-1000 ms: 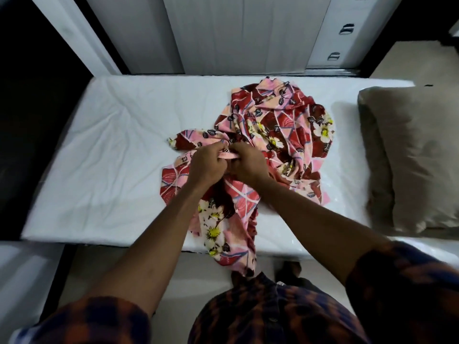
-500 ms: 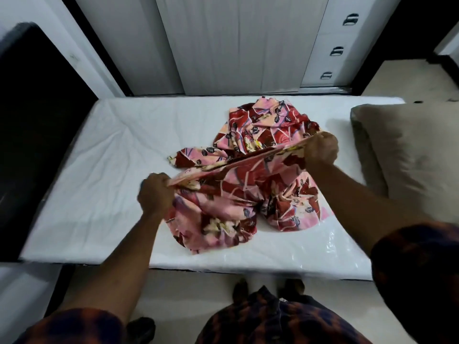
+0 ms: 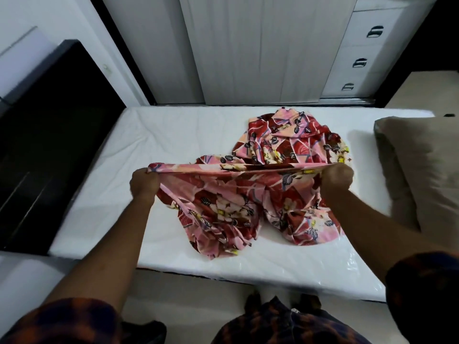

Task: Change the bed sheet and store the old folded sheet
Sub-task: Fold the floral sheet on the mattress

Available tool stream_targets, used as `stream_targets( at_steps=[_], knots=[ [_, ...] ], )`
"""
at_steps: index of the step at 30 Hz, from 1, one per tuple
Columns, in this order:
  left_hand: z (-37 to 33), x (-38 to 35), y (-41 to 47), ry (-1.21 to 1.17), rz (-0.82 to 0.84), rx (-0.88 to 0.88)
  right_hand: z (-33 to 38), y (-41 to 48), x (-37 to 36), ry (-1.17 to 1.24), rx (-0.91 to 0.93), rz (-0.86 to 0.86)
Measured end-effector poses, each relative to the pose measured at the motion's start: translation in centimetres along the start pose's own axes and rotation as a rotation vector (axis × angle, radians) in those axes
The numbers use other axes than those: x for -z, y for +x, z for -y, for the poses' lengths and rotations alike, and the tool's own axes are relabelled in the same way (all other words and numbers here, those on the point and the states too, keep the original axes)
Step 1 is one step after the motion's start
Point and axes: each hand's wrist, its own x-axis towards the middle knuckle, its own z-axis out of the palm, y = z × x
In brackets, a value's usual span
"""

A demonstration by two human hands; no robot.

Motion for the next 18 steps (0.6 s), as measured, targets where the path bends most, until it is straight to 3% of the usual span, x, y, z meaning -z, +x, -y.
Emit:
stream_targets(
  at_steps=[2, 4, 7, 9, 11, 14, 18],
  knots=[
    [-2.2, -0.3, -0.6, -0.281, 0.045, -0.006, 0.1, -2.1, -1.5, -0.110, 0.188, 0.104],
    [-5.3, -1.0, -2.4, -0.343, 0.133, -0.126, -0.1, -4.7, -4.0, -0.237, 0.414, 0.357],
    [-9.5, -2.5, -5.6, -0.105, 0.260, -0.424, 0.4, -9.0, -8.0, -0.341, 0.616, 0.737],
    [-11.0, -3.6, -7.7, 0.091, 0.308, -0.572, 1.7, -12.7, -10.0, -0.373, 0.730, 0.864],
    [-11.6, -4.3, -9.0, 0.176, 0.298, -0.604, 3.1, -15.3, -11.4, -0.361, 0.841, 0.842],
    [-10.8, -4.1, -8.5, 0.245, 0.275, -0.653, 4.0, -14.1, -11.9, -0.396, 0.893, 0.579],
    [-7.6, -3.6, -7.0, 0.418, 0.319, -0.737, 3.9, -11.2, -10.3, -0.537, 0.957, 0.459]
  ],
)
